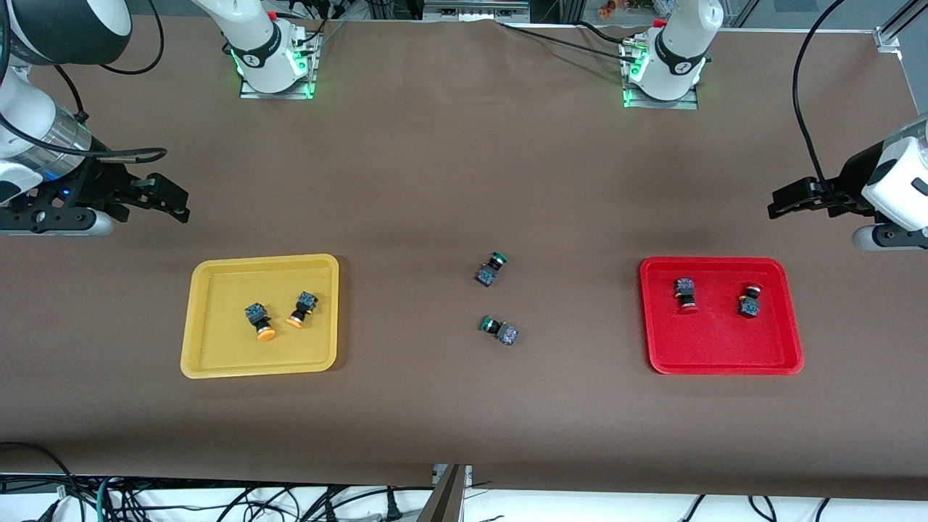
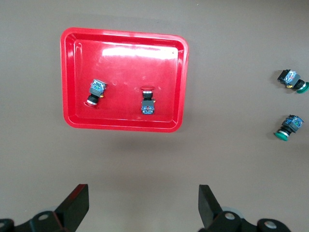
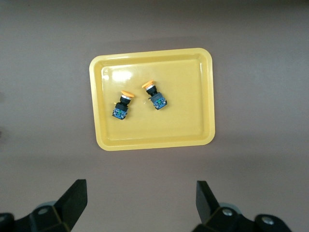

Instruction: Place red and yellow buttons in trays

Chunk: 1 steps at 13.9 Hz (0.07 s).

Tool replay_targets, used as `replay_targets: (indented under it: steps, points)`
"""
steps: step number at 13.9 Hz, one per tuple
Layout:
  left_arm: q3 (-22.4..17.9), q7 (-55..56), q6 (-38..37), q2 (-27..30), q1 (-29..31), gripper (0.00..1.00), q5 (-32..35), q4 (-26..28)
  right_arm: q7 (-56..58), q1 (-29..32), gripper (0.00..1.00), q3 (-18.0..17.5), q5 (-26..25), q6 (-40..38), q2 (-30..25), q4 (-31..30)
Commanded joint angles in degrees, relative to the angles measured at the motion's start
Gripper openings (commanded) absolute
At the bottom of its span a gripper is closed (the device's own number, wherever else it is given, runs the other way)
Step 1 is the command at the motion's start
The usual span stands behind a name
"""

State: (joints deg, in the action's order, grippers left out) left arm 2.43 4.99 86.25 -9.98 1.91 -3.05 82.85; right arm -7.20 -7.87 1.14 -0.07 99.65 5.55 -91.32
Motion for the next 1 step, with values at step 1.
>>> replay_targets:
  steps: [1]
  points:
    - [-0.32, -0.77, -1.52, -1.35, -0.24, 1.00, -0.12, -2.25, -0.28, -0.30, 1.00, 0.00, -2.30, -0.51, 0.16, 0.88]
